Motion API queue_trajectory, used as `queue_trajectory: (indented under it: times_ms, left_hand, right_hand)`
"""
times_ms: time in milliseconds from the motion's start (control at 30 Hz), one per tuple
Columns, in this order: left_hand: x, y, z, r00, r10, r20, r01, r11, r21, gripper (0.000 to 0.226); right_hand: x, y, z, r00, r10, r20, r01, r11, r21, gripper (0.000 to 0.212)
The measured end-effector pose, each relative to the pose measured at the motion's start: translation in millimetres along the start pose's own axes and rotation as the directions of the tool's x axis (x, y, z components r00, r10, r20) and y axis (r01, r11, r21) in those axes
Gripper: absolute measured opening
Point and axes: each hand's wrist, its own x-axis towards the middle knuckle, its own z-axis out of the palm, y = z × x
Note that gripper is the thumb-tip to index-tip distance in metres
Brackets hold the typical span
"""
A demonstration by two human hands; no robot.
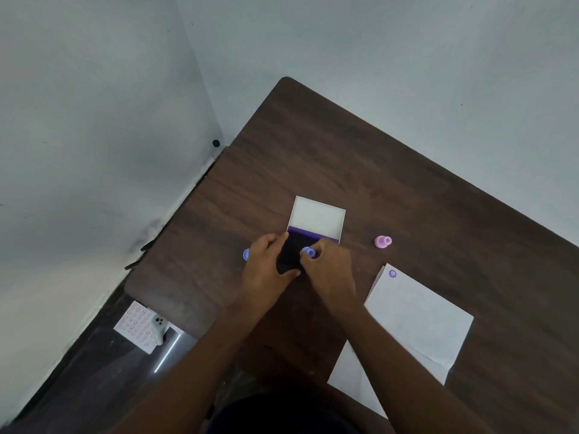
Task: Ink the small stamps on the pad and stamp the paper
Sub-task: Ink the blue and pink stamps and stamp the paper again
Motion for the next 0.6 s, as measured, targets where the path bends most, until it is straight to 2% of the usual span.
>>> queue_trajectory:
  times_ms: [200, 367, 600]
  left_hand:
    - [3.4, 0.5, 13.4, 1.0, 0.008, -0.002, -0.008, 1.0, 0.009, 0.076]
    - [8.3, -3.1, 19.4, 0.998, 0.025, -0.064, -0.027, 0.999, -0.019, 0.068]
    - [11.9, -5.0, 24.9, 0.997, 0.02, -0.078, -0.022, 0.999, -0.026, 0.065]
  right_hand:
    - [2.0, -6.3, 7.2, 0.995, -0.002, 0.096, 0.015, 0.99, -0.139, 0.024]
    - [4.6, -9.1, 9.3, 0.993, -0.019, 0.114, 0.039, 0.983, -0.177, 0.03]
    - [8.0, -11.1, 9.3, 0.991, 0.004, 0.133, 0.021, 0.983, -0.181, 0.034]
